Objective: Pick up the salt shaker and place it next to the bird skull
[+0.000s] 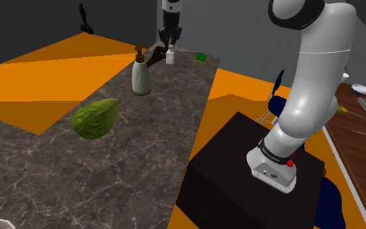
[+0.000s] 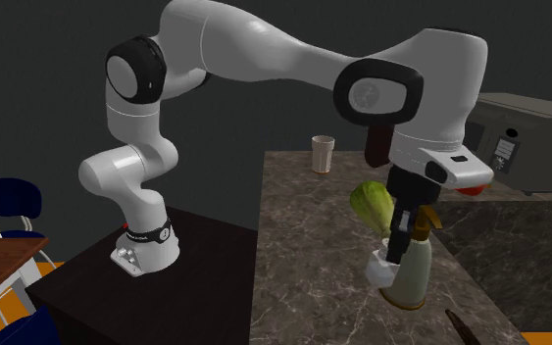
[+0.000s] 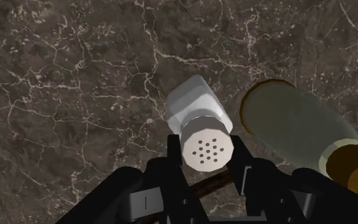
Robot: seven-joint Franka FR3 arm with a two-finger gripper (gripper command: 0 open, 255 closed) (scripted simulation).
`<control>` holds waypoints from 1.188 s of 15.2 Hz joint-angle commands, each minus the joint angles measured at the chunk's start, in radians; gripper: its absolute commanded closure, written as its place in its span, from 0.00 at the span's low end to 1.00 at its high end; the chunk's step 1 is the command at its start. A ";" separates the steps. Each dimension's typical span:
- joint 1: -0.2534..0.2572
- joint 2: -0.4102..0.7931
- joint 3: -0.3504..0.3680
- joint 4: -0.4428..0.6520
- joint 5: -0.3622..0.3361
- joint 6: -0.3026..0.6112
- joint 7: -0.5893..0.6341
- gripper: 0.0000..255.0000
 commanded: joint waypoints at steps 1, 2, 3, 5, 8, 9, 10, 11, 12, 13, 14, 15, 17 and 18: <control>0.001 0.034 -0.003 0.031 -0.006 0.003 -0.004 1.00; 0.001 0.035 -0.004 0.019 -0.006 0.016 -0.003 1.00; 0.000 0.037 -0.004 0.008 -0.007 0.029 -0.003 1.00; 0.000 0.041 -0.005 -0.013 -0.008 0.053 -0.001 1.00; -0.001 0.048 -0.006 -0.042 -0.010 0.090 0.001 1.00; -0.001 0.051 -0.006 -0.051 -0.011 0.102 0.002 1.00; -0.001 0.054 -0.007 -0.060 -0.012 0.113 0.002 1.00; -0.001 0.058 -0.007 -0.068 -0.013 0.125 0.003 1.00; -0.002 0.061 -0.008 -0.076 -0.014 0.137 0.004 1.00; -0.002 0.065 -0.008 -0.084 -0.015 0.148 0.005 1.00; -0.002 0.069 -0.009 -0.092 -0.016 0.160 0.005 1.00; -0.001 0.073 -0.010 -0.099 -0.017 0.171 0.006 1.00; -0.001 0.082 -0.011 -0.113 -0.020 0.193 0.008 1.00; -0.001 0.087 -0.012 -0.119 -0.021 0.205 0.009 1.00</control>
